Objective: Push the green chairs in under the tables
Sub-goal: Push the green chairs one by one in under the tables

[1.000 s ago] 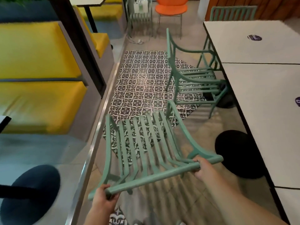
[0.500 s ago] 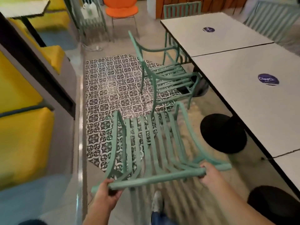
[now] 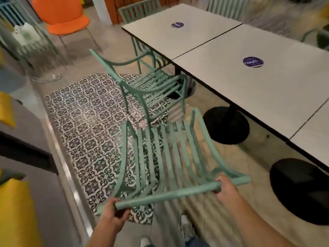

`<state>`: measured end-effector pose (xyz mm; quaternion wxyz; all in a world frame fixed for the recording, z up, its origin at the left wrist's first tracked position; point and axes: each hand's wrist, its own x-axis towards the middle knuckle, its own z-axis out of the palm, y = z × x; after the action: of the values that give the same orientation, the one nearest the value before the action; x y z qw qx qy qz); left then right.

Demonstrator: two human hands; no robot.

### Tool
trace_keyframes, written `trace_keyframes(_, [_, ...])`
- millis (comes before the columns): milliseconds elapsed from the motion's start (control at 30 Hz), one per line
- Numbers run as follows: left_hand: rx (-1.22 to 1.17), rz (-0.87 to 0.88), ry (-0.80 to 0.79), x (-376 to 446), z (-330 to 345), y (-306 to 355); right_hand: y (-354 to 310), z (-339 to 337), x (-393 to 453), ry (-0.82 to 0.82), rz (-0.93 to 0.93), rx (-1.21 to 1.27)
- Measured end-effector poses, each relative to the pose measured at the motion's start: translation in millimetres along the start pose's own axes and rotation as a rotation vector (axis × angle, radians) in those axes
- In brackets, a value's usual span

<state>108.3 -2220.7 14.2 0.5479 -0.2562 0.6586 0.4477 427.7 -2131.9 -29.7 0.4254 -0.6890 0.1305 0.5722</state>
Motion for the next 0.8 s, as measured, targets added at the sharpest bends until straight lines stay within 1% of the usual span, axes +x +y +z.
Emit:
trace_keyframes(167, [0.165, -0.021, -0.076, 28, 5, 50, 33, 8, -18, 0.042, -0.03, 0.121])
trace_keyframes(233, [0.248, -0.008, -0.112, 36, 7, 67, 52, 7, -24, 0.087, -0.044, 0.166])
trace_keyframes(333, [0.339, -0.022, -0.176, 43, 14, 93, 77, 6, -34, 0.077, -0.026, 0.233])
trace_keyframes(400, [0.367, -0.023, -0.192, 46, 23, 105, 88, 2, -37, 0.074, -0.015, 0.269])
trace_keyframes(500, [0.492, -0.002, -0.233, 50, 42, 123, 102, 4, -43, 0.085, -0.042, 0.366])
trace_keyframes(567, [0.559, 0.024, -0.251, 53, 58, 133, 110, 8, -44, 0.121, -0.045, 0.427])
trace_keyframes(700, [0.733, 0.056, -0.233, 55, 94, 148, 119, 17, -43, 0.185, -0.022, 0.562])
trace_keyframes(800, [0.764, 0.094, -0.254, 64, 112, 161, 123, 30, -46, 0.19, -0.014, 0.611])
